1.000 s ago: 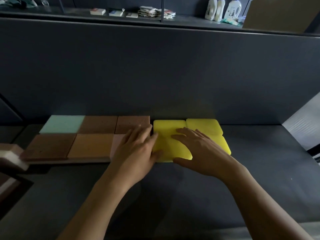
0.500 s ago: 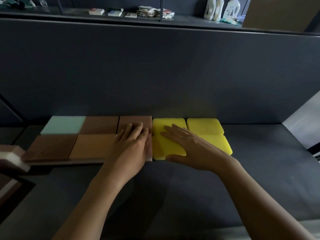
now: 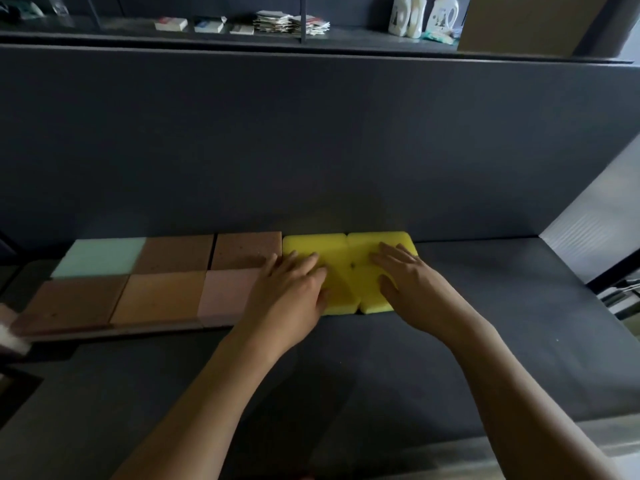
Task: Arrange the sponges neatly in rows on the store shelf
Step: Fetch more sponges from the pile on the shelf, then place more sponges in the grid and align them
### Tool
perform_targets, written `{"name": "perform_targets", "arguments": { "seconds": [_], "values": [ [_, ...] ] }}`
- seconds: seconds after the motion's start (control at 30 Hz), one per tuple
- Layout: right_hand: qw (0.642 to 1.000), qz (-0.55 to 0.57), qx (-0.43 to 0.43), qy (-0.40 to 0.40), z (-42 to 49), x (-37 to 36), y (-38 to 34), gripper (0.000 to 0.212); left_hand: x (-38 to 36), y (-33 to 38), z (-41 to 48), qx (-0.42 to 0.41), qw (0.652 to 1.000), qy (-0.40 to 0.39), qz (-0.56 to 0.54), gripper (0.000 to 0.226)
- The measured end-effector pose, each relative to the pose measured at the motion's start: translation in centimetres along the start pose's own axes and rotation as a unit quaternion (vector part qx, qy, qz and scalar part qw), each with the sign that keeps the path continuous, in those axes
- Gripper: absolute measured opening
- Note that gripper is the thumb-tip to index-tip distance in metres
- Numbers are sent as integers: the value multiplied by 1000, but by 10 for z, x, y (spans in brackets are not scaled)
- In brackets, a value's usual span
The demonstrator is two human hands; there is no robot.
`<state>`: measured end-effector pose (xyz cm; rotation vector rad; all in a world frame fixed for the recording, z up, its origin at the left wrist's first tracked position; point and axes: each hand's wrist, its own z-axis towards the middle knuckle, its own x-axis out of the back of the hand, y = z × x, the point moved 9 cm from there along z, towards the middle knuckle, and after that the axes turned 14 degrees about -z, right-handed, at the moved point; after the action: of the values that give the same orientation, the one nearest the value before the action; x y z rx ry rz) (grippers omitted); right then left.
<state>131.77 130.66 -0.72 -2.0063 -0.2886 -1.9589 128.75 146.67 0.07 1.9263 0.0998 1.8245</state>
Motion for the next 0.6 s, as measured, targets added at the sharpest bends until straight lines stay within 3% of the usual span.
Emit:
{"name": "perform_targets", "arguments": {
  "seconds": [0.1,0.23,0.43,0.6],
  "values": [
    [1000,-11,-14,13,-2,4,0,48,6,3,-4,3,1000,16,-10,45],
    [994,30,19,103,-10,32,-36,42,36,5,-35,13,991,127,-28,37],
    [969,120,166,140,-26,37,-146,30,68,-25,-123,135,965,225,-6,35],
    [946,151,269,104,-43,19,-235,36,75,-66,-209,256,938,233,22,37]
  ]
}}
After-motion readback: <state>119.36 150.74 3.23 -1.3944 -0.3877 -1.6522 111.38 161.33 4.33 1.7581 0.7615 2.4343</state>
